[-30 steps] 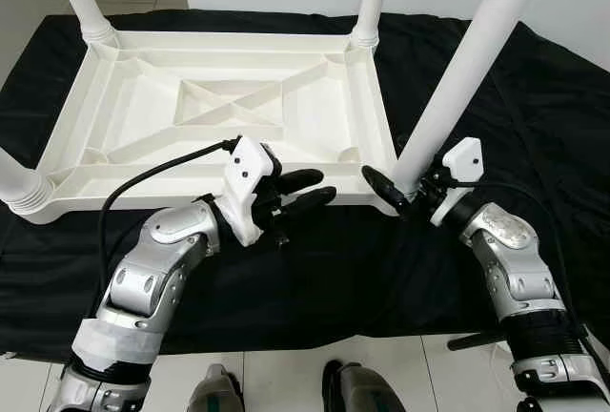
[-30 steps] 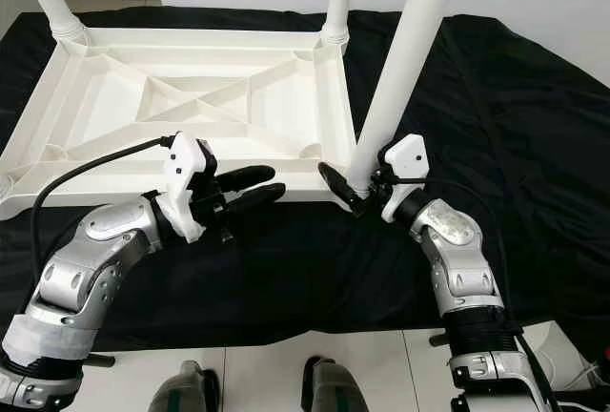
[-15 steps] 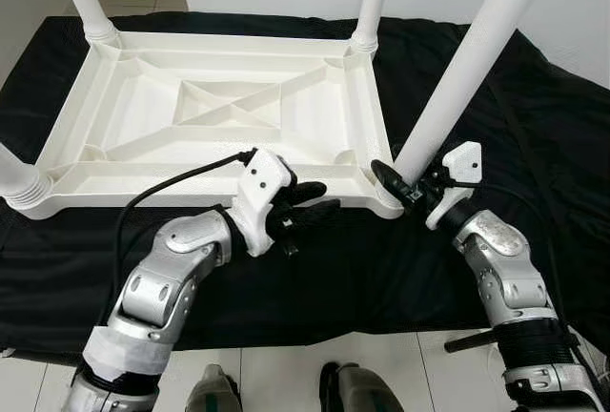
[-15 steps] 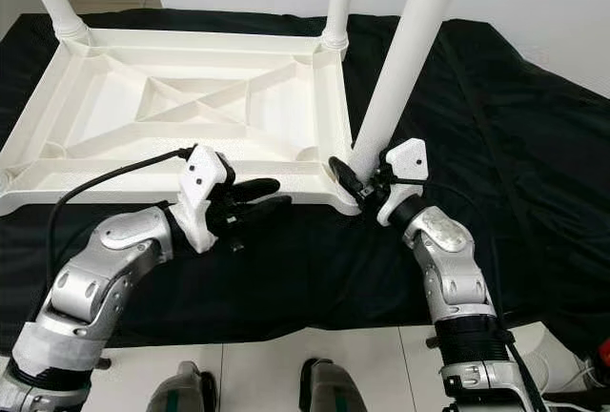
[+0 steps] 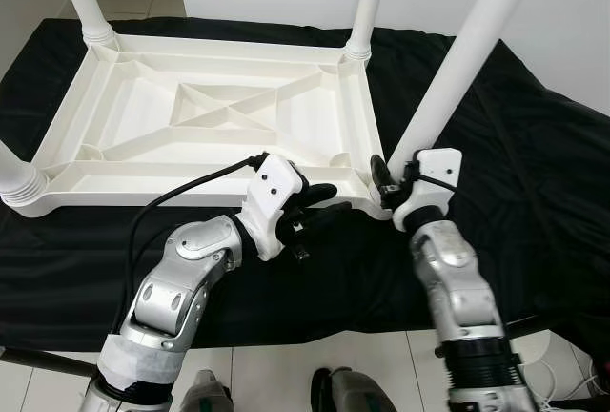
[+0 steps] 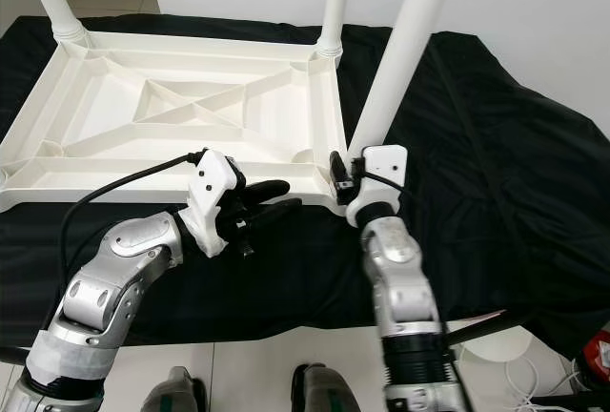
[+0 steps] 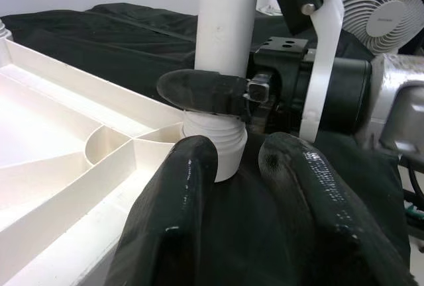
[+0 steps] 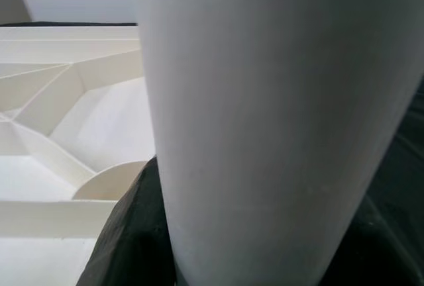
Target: Building children table
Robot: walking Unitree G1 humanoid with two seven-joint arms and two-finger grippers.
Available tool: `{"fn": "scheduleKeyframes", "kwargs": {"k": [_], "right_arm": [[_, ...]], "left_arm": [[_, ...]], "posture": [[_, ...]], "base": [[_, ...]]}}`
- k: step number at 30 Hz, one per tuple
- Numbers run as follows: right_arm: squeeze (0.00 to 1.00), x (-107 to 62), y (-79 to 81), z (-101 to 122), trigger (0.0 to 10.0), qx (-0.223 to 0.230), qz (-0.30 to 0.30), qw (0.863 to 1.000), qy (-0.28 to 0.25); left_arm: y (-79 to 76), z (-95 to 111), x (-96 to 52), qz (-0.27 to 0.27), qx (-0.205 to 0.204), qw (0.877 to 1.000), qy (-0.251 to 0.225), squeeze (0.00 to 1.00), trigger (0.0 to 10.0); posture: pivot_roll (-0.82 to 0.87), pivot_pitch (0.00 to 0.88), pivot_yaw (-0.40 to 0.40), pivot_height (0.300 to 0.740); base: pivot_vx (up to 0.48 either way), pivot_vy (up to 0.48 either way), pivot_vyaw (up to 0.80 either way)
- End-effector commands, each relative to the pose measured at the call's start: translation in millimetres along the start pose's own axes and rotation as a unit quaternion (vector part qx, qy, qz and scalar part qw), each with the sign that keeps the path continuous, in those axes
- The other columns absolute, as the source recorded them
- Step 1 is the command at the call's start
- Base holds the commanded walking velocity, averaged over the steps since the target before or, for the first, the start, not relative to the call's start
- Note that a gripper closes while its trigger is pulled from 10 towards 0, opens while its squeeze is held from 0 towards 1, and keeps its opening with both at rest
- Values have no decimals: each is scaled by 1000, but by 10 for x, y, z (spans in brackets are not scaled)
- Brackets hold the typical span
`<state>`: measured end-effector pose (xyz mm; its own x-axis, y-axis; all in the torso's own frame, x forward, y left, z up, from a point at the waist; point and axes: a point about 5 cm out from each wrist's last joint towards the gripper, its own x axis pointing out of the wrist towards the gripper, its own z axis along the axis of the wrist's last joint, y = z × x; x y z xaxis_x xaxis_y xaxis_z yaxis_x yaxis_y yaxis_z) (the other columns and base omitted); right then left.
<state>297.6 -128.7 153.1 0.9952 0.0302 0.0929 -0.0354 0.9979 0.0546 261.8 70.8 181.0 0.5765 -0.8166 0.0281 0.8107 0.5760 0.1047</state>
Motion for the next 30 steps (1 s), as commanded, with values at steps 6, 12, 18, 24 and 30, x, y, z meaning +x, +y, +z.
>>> {"fn": "scheduleKeyframes", "kwargs": {"k": [6, 12, 18, 24, 30], "right_arm": [[0, -47, 38, -129, 10000, 5, 3, 999, 41], [1000, -38, -56, -63, 10000, -6, 28, 999, 23], [1000, -78, -188, -64, 10000, 0, 83, 996, 21], [0, -98, -333, -73, 10000, -41, 163, 986, 24], [0, -10, -460, -22, 10000, -80, 265, 961, 14]], "left_arm": [[39, 13, -7, 37, 13, 999, 1, 0, 10000], [43, 12, -3, 44, 20, 999, 0, 0, 10000], [-1, -6, -23, 37, 20, 999, 2, 0, 10000], [-17, -37, -56, 17, 29, 999, 11, 0, 10000], [-29, -40, -49, -6, 31, 999, 16, 0, 10000]], "posture": [[36, 62, -55, 740], [38, 57, -52, 740], [34, 56, -50, 740], [31, 51, -45, 740], [22, 45, -33, 740]], "base": [[0, 0, 0], [0, 0, 0], [0, 0, 0], [0, 0, 0], [0, 0, 0]]}}
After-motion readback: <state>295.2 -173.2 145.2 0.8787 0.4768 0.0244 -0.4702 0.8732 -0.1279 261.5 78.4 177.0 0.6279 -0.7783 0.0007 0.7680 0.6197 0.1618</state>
